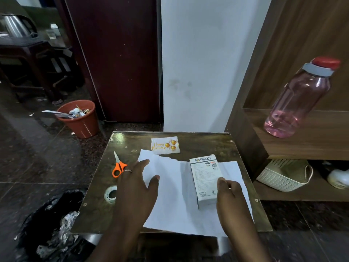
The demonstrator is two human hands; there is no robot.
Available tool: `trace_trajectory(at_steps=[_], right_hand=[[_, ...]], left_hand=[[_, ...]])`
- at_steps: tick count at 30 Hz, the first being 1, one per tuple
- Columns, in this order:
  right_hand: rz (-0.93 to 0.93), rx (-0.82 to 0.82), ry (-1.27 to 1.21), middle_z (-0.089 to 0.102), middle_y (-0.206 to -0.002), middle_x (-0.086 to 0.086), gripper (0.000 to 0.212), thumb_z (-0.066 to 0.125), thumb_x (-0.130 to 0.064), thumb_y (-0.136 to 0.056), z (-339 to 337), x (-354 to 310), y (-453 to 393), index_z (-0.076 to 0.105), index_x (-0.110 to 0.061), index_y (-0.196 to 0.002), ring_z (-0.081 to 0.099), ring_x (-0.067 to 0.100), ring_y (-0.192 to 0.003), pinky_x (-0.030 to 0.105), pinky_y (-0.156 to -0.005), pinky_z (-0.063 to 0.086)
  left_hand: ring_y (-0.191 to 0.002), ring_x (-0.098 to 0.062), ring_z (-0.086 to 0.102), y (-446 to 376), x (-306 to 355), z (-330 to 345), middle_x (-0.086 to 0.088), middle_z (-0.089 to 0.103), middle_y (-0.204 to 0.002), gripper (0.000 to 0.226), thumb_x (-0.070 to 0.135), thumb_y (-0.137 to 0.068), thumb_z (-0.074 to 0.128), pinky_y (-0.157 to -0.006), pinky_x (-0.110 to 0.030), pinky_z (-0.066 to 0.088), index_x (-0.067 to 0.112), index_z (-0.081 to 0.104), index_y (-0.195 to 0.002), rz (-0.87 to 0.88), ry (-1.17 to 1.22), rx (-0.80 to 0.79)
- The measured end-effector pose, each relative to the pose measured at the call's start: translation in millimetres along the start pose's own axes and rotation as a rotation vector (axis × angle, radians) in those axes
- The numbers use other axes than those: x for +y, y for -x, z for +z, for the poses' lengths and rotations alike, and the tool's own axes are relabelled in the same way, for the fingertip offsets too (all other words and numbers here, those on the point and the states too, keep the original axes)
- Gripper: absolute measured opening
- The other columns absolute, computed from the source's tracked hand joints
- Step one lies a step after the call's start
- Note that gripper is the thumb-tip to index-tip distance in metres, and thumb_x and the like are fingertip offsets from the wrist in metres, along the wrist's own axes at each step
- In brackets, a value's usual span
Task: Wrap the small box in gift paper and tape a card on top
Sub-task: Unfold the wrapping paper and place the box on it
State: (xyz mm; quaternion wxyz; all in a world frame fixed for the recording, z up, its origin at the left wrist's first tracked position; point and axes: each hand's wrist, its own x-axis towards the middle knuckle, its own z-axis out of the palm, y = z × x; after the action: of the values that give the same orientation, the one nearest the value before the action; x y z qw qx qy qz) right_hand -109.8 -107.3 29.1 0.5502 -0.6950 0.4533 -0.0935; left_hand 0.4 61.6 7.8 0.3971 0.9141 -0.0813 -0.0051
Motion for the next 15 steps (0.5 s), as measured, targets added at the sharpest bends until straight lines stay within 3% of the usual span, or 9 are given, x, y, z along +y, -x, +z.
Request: trace_trajectory(at_steps=[3, 5, 8, 11, 13, 15], right_hand=[[-0.026, -0.037, 0.081, 0.055, -0.127, -0.002, 0.025, 0.035, -0.041, -0.107, -1, -4, 2, 0.049, -0.029, -0.124, 0.049, 0.019, -0.108, 0.033, -0.088, 0.034], [-0.035, -0.053, 0.122, 0.055, -0.134, -0.001, 0.031, 0.033, -0.041, -0.106, -2, -4, 3, 0.047, -0.033, -0.132, 0.052, 0.020, -0.112, 0.037, -0.093, 0.042], [-0.081, -0.051, 0.266, 0.054, -0.131, 0.008, 0.038, 0.031, -0.037, -0.105, -3, 0, 6, 0.045, -0.027, -0.139, 0.053, 0.026, -0.104, 0.038, -0.086, 0.046], [-0.145, -0.080, 0.413, 0.056, -0.117, 0.012, 0.028, 0.027, -0.030, -0.103, -5, 1, 9, 0.048, -0.019, -0.119, 0.053, 0.023, -0.087, 0.036, -0.076, 0.040], [-0.095, -0.110, 0.444, 0.056, -0.113, 0.008, 0.026, 0.022, -0.032, -0.103, -5, -2, 10, 0.046, -0.023, -0.109, 0.053, 0.020, -0.089, 0.039, -0.076, 0.040], [-0.076, -0.102, 0.456, 0.058, -0.108, 0.006, 0.028, 0.022, -0.037, -0.102, -5, -4, 12, 0.048, -0.027, -0.106, 0.055, 0.028, -0.098, 0.044, -0.084, 0.044]], left_hand=[[-0.132, -0.023, 0.049, 2, 0, 2, -0.005, 0.052, -0.146, 0.065, 0.028, -0.092, 0.075, -0.100, -0.038, 0.044, 0.031, 0.046, -0.150, -0.039, -0.017, -0.024], [-0.127, -0.025, 0.054, -2, -2, -3, -0.006, 0.053, -0.143, 0.072, 0.026, -0.088, 0.078, -0.099, -0.040, 0.048, 0.033, 0.043, -0.150, -0.072, -0.064, -0.010], [-0.098, -0.029, 0.066, -4, 0, -14, 0.000, 0.064, -0.112, 0.066, 0.029, -0.085, 0.081, -0.082, -0.042, 0.055, 0.031, 0.042, -0.138, -0.158, -0.076, -0.030], [-0.086, -0.023, 0.069, -2, 1, -19, 0.009, 0.067, -0.098, 0.049, 0.027, -0.085, 0.082, -0.077, -0.042, 0.058, 0.028, 0.054, -0.126, -0.210, 0.000, -0.083], [-0.080, -0.018, 0.073, -5, 2, -22, 0.009, 0.074, -0.092, 0.033, 0.019, -0.087, 0.080, -0.076, -0.040, 0.060, 0.021, 0.068, -0.117, -0.257, 0.182, -0.109], [-0.073, -0.017, 0.076, -8, 6, -27, 0.004, 0.079, -0.088, 0.022, 0.013, -0.088, 0.079, -0.070, -0.037, 0.062, 0.017, 0.074, -0.109, -0.318, 0.410, -0.107]])
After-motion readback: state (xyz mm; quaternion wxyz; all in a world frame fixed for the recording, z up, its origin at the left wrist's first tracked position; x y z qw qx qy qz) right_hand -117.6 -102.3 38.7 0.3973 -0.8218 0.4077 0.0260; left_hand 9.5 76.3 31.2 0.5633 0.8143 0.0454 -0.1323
